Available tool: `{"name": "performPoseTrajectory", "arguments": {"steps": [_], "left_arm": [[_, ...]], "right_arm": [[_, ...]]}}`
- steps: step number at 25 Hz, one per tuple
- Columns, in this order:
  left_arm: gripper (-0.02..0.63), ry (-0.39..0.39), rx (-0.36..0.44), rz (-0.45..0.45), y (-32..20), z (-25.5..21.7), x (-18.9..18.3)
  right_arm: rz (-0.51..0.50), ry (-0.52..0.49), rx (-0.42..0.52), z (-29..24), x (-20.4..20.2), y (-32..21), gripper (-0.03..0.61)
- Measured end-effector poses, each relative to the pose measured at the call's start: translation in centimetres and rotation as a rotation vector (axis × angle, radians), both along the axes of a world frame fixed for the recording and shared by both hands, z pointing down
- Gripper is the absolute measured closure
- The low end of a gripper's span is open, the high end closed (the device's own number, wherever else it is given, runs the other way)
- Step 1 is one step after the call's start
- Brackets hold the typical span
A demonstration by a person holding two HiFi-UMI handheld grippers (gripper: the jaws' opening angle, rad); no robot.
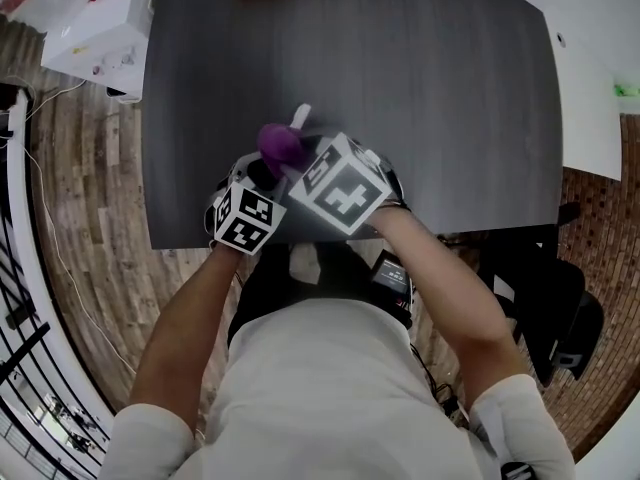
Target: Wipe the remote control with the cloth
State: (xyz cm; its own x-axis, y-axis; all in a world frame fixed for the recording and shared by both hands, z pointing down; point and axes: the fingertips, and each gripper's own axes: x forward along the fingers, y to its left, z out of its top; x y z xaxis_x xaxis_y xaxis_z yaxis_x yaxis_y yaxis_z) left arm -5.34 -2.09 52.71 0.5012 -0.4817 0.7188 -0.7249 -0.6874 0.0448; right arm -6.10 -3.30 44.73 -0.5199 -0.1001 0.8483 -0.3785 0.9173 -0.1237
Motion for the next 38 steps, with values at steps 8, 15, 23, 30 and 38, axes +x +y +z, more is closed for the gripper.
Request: {"name": "performPoseTrajectory", "arguments": {"steps": [8,15,23,30,38], "left_arm": [[0.495,0.007,-0.009,-0.002,0.1,0.1,0.2],[0.495,0.02,-0.031,-0.005,0.0,0.2,0.0],[0.488,0.089,-0.127,0.03,0.6,0.1,0.9],[0.471,-0.035,-0.171,0.228,2.3,0.1,1.4],[0.471,-0.18,-0.24,0.458,5.9,0.1,1.7]], "right_arm": [[0.063,0.045,-0.004,1.8,1.3,-2.0,0.446],[0.202,0.056,0.053,2.2,2.6,-5.7,0.446],[0.294,0.07,0.143,2.8,2.3,-9.3,0.446],[0.136,0.132,0.22,4.4,-0.5,-8.5,0.446],[-0.015,0.137,0.298,4.8,-0.5,-6.3,0.446]]}}
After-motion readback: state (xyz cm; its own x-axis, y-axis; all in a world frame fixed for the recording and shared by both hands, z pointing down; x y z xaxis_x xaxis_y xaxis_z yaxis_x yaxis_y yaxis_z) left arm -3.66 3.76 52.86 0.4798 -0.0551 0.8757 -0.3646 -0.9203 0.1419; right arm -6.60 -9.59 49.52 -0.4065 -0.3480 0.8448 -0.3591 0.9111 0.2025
